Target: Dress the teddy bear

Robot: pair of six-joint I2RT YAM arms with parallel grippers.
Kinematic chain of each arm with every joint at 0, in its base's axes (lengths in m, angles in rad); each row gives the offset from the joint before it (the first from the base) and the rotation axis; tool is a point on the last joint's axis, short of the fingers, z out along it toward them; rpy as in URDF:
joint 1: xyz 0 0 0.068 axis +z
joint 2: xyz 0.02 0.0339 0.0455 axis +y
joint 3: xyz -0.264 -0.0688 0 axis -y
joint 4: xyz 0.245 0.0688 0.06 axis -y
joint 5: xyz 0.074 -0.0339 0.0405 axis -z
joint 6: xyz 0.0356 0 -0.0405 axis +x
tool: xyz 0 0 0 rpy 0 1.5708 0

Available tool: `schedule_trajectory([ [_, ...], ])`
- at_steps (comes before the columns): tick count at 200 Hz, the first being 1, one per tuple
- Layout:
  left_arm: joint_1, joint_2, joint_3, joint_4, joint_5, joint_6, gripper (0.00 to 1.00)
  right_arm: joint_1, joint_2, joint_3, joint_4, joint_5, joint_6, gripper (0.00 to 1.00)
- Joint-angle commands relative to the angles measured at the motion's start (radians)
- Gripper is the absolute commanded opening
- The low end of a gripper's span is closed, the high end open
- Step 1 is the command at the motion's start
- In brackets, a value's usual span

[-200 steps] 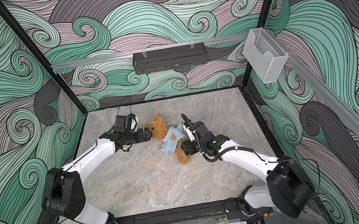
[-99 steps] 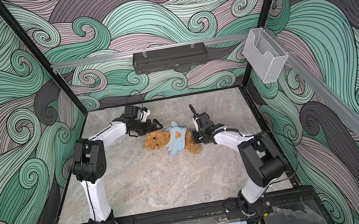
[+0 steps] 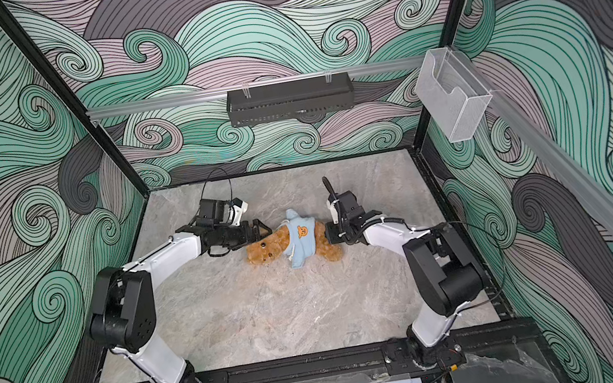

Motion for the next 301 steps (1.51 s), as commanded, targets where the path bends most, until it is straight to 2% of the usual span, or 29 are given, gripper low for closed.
schedule_trajectory([
  [1, 0.003, -0.041, -0.058, 0.099, 0.017, -0.076, 0.99, 0.0, 0.01, -0.011, 0.005, -0.019, 0.004, 0.41],
  [22, -0.012, -0.023, -0.104, 0.111, 0.024, -0.092, 0.99, 0.0, 0.017, -0.005, 0.006, -0.021, 0.003, 0.41],
  [44, -0.042, 0.011, -0.146, 0.203, 0.065, -0.15, 0.98, 0.001, 0.024, -0.003, 0.023, -0.038, 0.013, 0.41],
  [50, -0.052, 0.024, -0.136, 0.209, 0.073, -0.16, 0.94, 0.001, 0.027, -0.001, 0.027, -0.043, 0.016, 0.41],
  [64, -0.082, 0.052, -0.095, 0.175, 0.067, -0.165, 0.74, 0.002, 0.03, 0.013, 0.026, -0.044, 0.006, 0.43],
  [66, -0.084, 0.056, -0.089, 0.167, 0.065, -0.166, 0.68, 0.002, 0.028, 0.017, 0.023, -0.042, 0.002, 0.44],
  [78, -0.091, 0.058, -0.055, 0.104, 0.062, -0.188, 0.49, 0.001, 0.008, 0.045, -0.017, -0.002, -0.044, 0.48],
  [91, -0.084, 0.027, -0.048, 0.059, 0.078, -0.26, 0.36, 0.001, -0.044, 0.076, -0.07, 0.075, -0.108, 0.54],
  [114, -0.059, -0.043, -0.078, 0.129, 0.233, -0.503, 0.16, 0.003, -0.185, 0.082, -0.112, 0.12, -0.184, 0.61],
  [132, -0.021, -0.084, -0.124, 0.271, 0.352, -0.737, 0.0, 0.011, -0.322, 0.027, -0.078, 0.07, -0.177, 0.62],
  [146, 0.022, -0.105, -0.159, 0.371, 0.419, -0.894, 0.0, 0.029, -0.43, -0.045, -0.012, -0.005, -0.163, 0.6],
  [156, 0.046, -0.115, -0.166, 0.413, 0.453, -0.963, 0.0, 0.045, -0.492, -0.095, 0.048, -0.075, -0.161, 0.59],
  [190, 0.089, -0.116, -0.105, 0.316, 0.556, -0.986, 0.0, 0.065, -0.607, -0.209, 0.168, -0.245, -0.172, 0.53],
  [209, 0.105, -0.115, -0.06, 0.237, 0.604, -0.938, 0.0, 0.063, -0.612, -0.264, 0.252, -0.288, -0.18, 0.46],
  [239, 0.106, -0.122, 0.061, -0.089, 0.605, -0.692, 0.0, 0.036, -0.552, -0.28, 0.357, -0.378, -0.156, 0.35],
  [270, 0.104, -0.122, 0.071, -0.109, 0.614, -0.665, 0.0, 0.027, -0.494, -0.252, 0.435, -0.448, -0.138, 0.32],
  [301, 0.103, -0.117, 0.069, -0.113, 0.619, -0.658, 0.0, 0.027, -0.469, -0.234, 0.436, -0.371, -0.146, 0.35],
])
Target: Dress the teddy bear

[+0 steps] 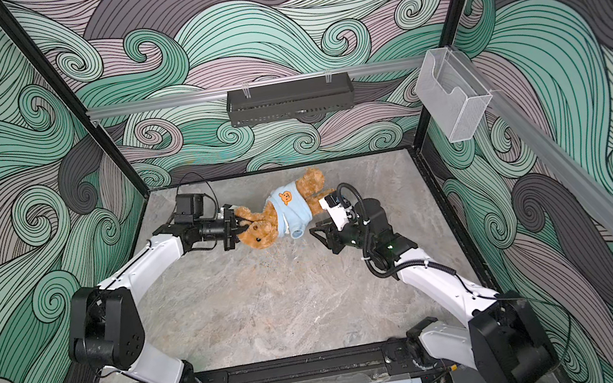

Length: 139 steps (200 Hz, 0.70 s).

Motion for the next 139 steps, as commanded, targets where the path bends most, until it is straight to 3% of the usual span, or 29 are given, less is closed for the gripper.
schedule_trajectory([
  [1, 0.005, -0.016, 0.023, -0.042, 0.054, 0.056, 0.0, -0.003, 0.006, 0.03, 0.066, 0.015, -0.013, 0.35],
  [94, -0.027, -0.01, 0.062, -0.072, 0.063, 0.076, 0.0, -0.002, 0.1, 0.072, 0.129, -0.007, -0.028, 0.3],
  [124, -0.031, -0.006, 0.07, -0.055, 0.067, 0.056, 0.0, 0.001, 0.124, 0.085, 0.124, 0.019, -0.025, 0.16],
  [139, -0.028, -0.009, 0.066, -0.019, 0.069, 0.021, 0.0, 0.0, 0.115, 0.082, 0.077, 0.111, -0.027, 0.0],
])
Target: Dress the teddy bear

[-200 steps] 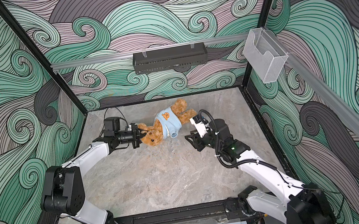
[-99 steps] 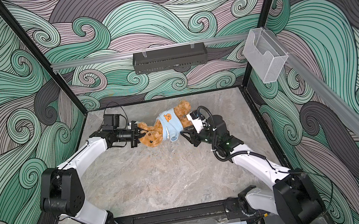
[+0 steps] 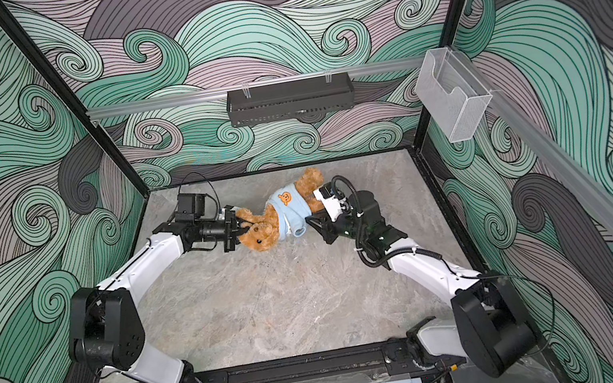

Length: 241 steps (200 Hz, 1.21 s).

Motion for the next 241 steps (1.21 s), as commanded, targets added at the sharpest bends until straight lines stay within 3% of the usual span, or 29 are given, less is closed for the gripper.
schedule_trajectory([
  [1, -0.011, -0.009, 0.039, 0.048, 0.061, -0.022, 0.0, 0.0, 0.0, 0.02, -0.028, 0.102, -0.019, 0.0],
  [36, 0.021, -0.016, 0.025, 0.115, 0.063, -0.081, 0.0, -0.02, -0.061, -0.012, -0.154, 0.333, 0.002, 0.0],
  [88, 0.039, 0.0, 0.017, 0.153, 0.066, -0.106, 0.0, -0.037, -0.08, -0.01, -0.295, 0.443, 0.019, 0.0],
  [108, 0.045, 0.0, 0.018, 0.151, 0.066, -0.105, 0.0, -0.051, -0.067, -0.004, -0.312, 0.43, 0.025, 0.0],
  [120, 0.045, -0.002, 0.019, 0.144, 0.063, -0.096, 0.0, -0.052, -0.057, 0.0, -0.294, 0.338, 0.011, 0.0],
  [127, 0.044, -0.001, 0.028, 0.119, 0.057, -0.073, 0.0, -0.051, -0.052, 0.004, -0.275, 0.266, 0.007, 0.08],
  [148, 0.039, 0.019, 0.078, -0.024, 0.021, 0.05, 0.0, -0.052, -0.062, 0.023, -0.245, 0.094, 0.019, 0.25],
  [175, 0.031, 0.067, 0.099, -0.142, -0.006, 0.176, 0.0, -0.051, -0.142, 0.077, -0.308, -0.003, -0.001, 0.34],
  [204, -0.007, 0.148, 0.218, -0.452, -0.106, 0.486, 0.0, -0.05, -0.152, 0.15, -0.325, 0.005, 0.058, 0.39],
  [225, -0.056, 0.266, 0.384, -0.738, -0.222, 0.741, 0.0, -0.047, -0.075, 0.217, -0.334, 0.008, 0.115, 0.41],
  [241, -0.078, 0.359, 0.474, -0.863, -0.281, 0.882, 0.0, -0.043, -0.01, 0.242, -0.357, 0.046, 0.138, 0.4],
])
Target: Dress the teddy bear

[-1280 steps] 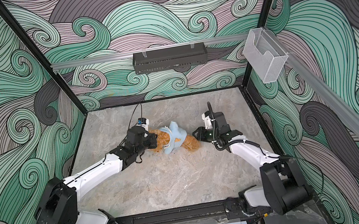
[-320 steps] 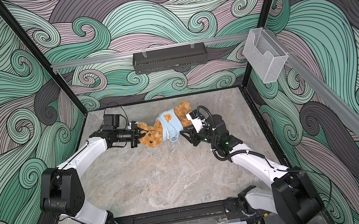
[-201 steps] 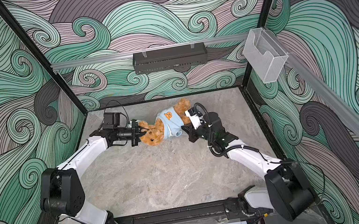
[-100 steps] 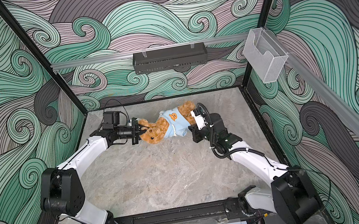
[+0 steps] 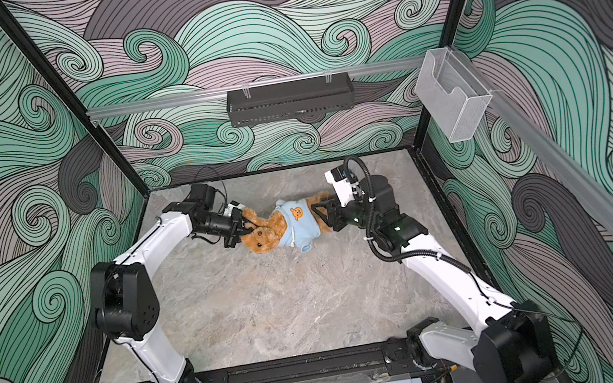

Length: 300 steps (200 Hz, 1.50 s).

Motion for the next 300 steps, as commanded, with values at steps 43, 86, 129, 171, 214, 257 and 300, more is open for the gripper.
schedule_trajectory([
  [43, -0.053, 0.348, 0.357, -0.467, -0.246, 0.477, 0.06, 0.013, 0.329, 0.021, -0.114, 0.082, 0.11, 0.29],
  [86, -0.049, 0.41, 0.572, -0.42, -0.461, 0.398, 0.64, 0.037, 0.353, -0.142, -0.023, 0.092, 0.175, 0.24],
  [129, -0.091, 0.154, 0.431, -0.245, -0.915, 0.236, 0.8, 0.042, 0.302, -0.231, 0.025, 0.094, 0.166, 0.26],
  [171, -0.281, -0.094, 0.128, 0.07, -0.86, 0.2, 0.54, 0.042, 0.279, -0.233, 0.028, 0.108, 0.152, 0.27],
  [214, -0.324, 0.122, 0.289, -0.121, -0.597, 0.148, 0.36, 0.042, 0.265, -0.231, 0.014, 0.114, 0.137, 0.28],
  [257, -0.33, 0.253, 0.361, -0.117, -0.565, 0.162, 0.33, 0.042, 0.244, -0.235, 0.003, 0.12, 0.13, 0.31],
  [300, -0.331, 0.273, 0.373, -0.095, -0.539, 0.148, 0.3, 0.041, 0.239, -0.234, -0.013, 0.127, 0.118, 0.31],
])
